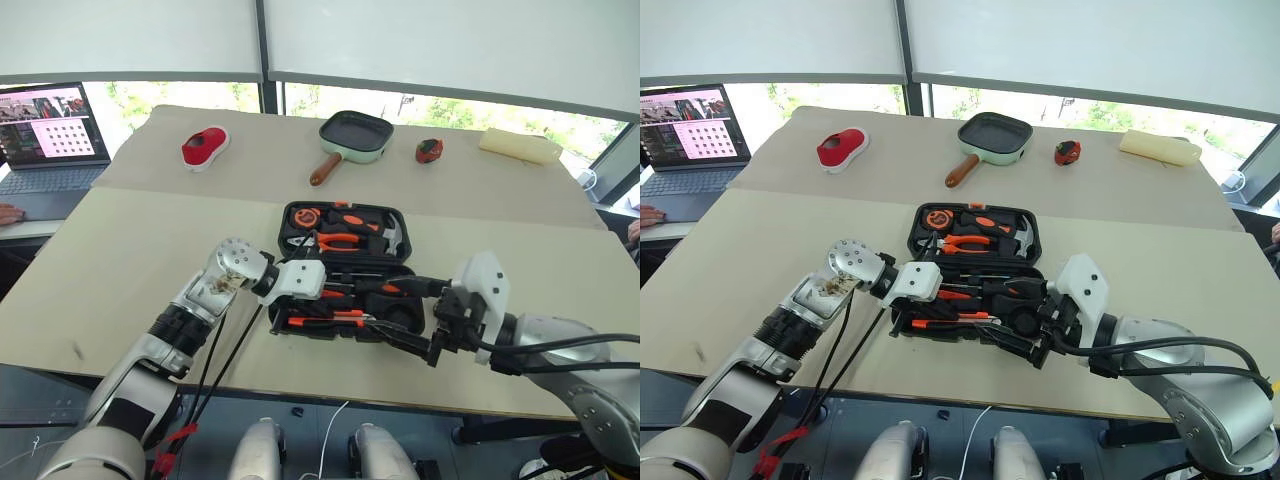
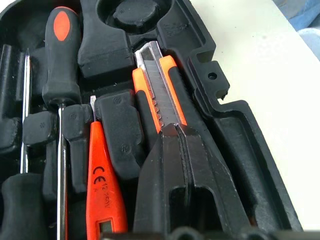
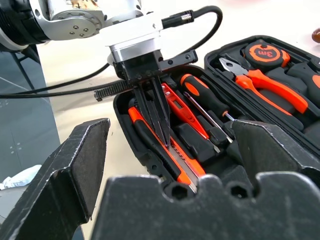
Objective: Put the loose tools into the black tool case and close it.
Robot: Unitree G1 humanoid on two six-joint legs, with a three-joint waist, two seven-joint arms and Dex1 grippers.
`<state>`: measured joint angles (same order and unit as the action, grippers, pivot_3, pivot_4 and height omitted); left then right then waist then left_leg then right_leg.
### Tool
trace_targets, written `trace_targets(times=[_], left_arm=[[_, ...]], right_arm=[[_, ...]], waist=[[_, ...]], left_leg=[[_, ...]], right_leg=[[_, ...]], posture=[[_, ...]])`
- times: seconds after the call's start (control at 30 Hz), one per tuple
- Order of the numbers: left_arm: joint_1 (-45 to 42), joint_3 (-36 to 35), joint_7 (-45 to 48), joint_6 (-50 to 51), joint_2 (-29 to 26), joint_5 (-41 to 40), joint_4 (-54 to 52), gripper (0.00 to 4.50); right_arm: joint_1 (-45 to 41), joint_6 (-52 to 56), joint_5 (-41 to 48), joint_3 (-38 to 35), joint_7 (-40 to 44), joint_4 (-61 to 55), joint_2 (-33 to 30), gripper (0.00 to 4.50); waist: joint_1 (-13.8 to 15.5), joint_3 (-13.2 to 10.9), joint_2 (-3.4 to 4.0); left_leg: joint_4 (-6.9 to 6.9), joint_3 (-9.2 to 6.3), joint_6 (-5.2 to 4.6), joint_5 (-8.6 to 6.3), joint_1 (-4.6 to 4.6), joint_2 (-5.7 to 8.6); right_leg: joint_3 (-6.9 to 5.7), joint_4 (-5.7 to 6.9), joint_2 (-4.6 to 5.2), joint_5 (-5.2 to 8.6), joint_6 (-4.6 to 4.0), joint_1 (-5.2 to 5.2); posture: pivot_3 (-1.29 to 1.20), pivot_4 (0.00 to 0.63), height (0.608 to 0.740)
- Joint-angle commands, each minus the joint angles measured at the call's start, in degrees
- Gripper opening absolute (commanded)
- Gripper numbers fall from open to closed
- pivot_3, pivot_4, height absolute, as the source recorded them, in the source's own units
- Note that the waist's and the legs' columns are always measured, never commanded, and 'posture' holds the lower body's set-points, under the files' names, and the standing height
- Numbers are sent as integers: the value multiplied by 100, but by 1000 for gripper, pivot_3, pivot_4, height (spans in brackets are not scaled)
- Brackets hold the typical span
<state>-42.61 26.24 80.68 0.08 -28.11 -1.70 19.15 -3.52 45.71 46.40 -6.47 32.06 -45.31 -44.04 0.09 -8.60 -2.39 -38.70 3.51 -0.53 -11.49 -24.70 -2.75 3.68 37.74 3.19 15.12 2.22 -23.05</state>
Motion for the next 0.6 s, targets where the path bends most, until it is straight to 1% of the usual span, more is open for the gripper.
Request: trace_targets(times=[0.03,0.13,0.23,0.3,0.33,0.4,0.47,0.53,0.57,0.6], left_arm=[[229,20,-10,86,-176,187,167,22],[262,-307,168,316,-284,-221,-98,22],[272,-724,285,518,-482,-659,-370,741],[213,-1123,454,924,-728,-1123,-607,1406],[171,-1303,509,1130,-834,-1324,-709,1851],[93,-1559,581,1525,-999,-1634,-906,2512],[46,-1680,606,1842,-1097,-1825,-1093,3327],[1,-1760,599,2092,-1146,-1955,-1252,3951],[-4,-1784,586,2181,-1162,-1998,-1343,4378],[0,-1796,574,2253,-1177,-2038,-1427,4471]], right_arm=[[133,-29,115,-242,-66,-267,-34,4500],[394,-7,109,-572,-111,-306,-115,4500],[1013,10,90,-1239,-22,-321,-244,4500],[1765,45,45,-2052,173,-223,-277,4500],[2137,59,21,-2454,294,-148,-275,4500],[2775,-6,-92,-3084,601,23,-282,4500],[3108,-98,-204,-3403,806,191,-322,4500],[3195,-123,-253,-3512,906,344,-366,4500],[3152,-140,-293,-3448,955,422,-408,4500],[3081,-164,-350,-3348,996,488,-452,4500]], waist=[[-8,1,0],[-20,0,0],[-49,0,0],[-63,-1,0],[-49,-2,0],[-24,-2,0],[-25,-1,1],[-25,-1,1],[-29,-1,1],[-32,-2,1]], left_leg=[[0,0,0,0,0,0],[1,-1,0,0,-1,-3],[6,-2,0,0,-3,-5],[11,-3,0,0,-5,-6],[12,-4,0,0,-10,-4],[12,-9,0,0,-23,-3],[11,-8,-1,-1,-22,0],[8,-7,-1,-1,-17,1],[8,-6,-1,-1,-16,0],[8,-6,-1,-1,-16,0]], right_leg=[[0,0,0,0,0,0],[0,0,-1,0,0,-1],[1,1,-3,2,-2,-8],[1,1,-3,2,-3,-11],[1,0,-3,3,-3,-14],[-10,-4,-2,5,1,-17],[-8,-11,2,4,3,-13],[-7,-14,4,4,6,-6],[-7,-16,4,5,9,-5],[-7,-17,4,7,11,-5]], posture=[[0,150,740],[0,150,740],[0,150,740],[0,150,740],[0,150,740],[0,150,740],[0,150,740],[0,150,740],[0,150,740],[0,150,740]])
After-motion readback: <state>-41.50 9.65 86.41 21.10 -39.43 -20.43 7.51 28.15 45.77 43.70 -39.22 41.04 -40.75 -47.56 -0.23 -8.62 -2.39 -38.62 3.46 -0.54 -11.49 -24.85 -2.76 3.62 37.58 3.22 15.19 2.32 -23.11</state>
